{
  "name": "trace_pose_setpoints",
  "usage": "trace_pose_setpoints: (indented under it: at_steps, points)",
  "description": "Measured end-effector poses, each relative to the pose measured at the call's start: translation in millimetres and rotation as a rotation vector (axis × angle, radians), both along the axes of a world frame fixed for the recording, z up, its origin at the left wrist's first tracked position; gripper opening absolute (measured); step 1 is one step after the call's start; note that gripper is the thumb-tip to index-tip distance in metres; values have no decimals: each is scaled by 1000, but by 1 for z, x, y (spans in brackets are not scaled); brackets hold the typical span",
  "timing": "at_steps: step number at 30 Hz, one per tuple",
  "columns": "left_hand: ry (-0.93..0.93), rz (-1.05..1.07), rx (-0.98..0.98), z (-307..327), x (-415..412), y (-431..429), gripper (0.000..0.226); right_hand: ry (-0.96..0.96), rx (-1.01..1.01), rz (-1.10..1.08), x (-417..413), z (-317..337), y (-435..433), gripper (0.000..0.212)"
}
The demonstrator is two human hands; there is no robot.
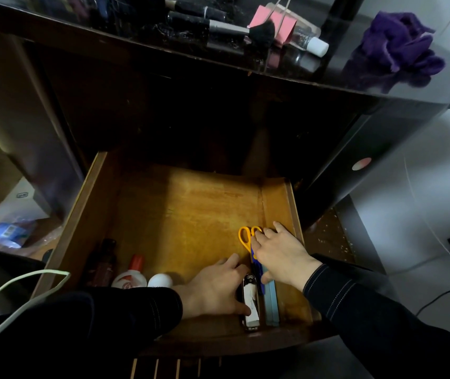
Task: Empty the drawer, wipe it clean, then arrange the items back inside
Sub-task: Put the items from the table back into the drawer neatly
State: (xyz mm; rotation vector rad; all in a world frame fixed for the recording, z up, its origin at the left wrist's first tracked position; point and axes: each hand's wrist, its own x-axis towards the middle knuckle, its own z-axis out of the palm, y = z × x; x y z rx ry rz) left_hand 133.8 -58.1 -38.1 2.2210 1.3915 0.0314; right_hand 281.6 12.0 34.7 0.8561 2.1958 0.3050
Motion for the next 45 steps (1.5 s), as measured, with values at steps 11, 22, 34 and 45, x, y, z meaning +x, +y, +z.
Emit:
trace_pose_setpoints:
  at_steps: [11, 22, 34, 45]
  points:
    - [-3, -10, 5, 0, 0, -2, 75, 15, -1, 16, 2, -2, 1, 95]
    - [-11, -9, 6, 0, 0, -2, 77, 51, 38, 52, 3, -2, 0, 93]
    - [-215, 224, 80, 72, -43, 12, 43, 396, 143, 37, 5, 70, -14, 48]
    - [-642, 390, 749, 245, -115, 2, 18, 1316, 620, 233, -61, 238, -18, 11]
